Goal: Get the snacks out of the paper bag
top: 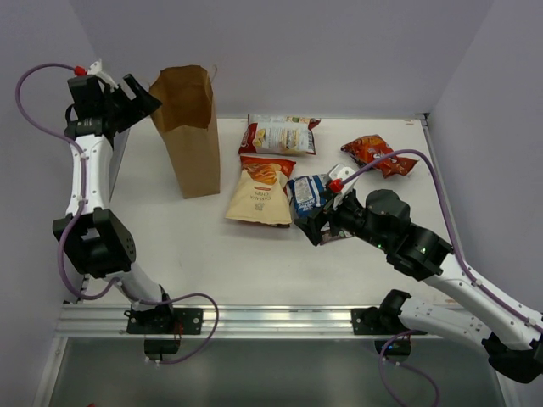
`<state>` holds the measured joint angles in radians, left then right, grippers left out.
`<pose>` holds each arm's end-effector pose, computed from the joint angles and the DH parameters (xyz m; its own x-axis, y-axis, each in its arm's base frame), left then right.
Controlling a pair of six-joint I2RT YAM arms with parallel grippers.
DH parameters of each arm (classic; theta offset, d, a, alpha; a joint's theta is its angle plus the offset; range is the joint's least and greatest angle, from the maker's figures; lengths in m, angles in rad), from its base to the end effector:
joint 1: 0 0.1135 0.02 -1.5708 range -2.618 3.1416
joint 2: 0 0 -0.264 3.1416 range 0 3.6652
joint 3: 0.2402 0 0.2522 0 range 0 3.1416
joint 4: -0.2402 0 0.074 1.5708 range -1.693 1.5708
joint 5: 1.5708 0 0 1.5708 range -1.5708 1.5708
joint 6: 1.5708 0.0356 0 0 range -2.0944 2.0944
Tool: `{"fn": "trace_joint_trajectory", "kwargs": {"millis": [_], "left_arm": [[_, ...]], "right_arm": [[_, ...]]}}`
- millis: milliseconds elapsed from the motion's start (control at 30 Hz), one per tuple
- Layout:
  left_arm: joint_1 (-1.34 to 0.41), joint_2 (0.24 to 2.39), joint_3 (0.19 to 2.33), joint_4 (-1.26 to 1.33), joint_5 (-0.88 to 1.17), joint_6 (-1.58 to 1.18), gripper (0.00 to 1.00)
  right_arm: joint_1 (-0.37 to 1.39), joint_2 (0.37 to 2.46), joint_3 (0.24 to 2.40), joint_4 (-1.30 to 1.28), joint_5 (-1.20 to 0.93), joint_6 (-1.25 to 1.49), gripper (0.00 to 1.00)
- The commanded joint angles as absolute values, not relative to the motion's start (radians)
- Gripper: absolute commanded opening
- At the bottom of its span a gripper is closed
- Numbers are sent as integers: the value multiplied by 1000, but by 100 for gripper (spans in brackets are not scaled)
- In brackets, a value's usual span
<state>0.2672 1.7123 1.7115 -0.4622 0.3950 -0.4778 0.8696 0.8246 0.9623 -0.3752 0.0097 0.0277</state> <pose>0.3873 0.0918 0.3869 -0.4232 -0.5559 -0.7155 -0.1196 0.8170 -0.5640 0.1175 0.1386 0.3746 -0.1727 -0.1616 -0.9716 -0.7535 0.6570 0.0246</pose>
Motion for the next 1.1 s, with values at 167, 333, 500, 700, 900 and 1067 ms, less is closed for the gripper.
{"fn": "trace_joint_trajectory", "kwargs": {"millis": [167, 333, 500, 700, 900, 1067], "left_arm": [[273, 1580, 1790, -552, 387, -400, 100], [272, 1441, 1764, -653, 336, -327, 100], [273, 1255, 1642, -672, 262, -290, 100], [218, 1013, 1517, -655, 203, -255, 100], [85, 859, 1503, -716, 92, -187, 100], [71, 802, 1519, -756, 77, -189, 100]], "right_arm": [[868, 804, 1041, -383, 152, 80, 99], [868, 776, 1107, -387, 397, 130, 99], [858, 749, 1199, -396, 628, 71, 99], [718, 707, 1298, -396, 718, -41, 99], [632, 621, 1325, -394, 710, -135, 99], [632, 502, 1289, -394, 678, -143, 99]]}}
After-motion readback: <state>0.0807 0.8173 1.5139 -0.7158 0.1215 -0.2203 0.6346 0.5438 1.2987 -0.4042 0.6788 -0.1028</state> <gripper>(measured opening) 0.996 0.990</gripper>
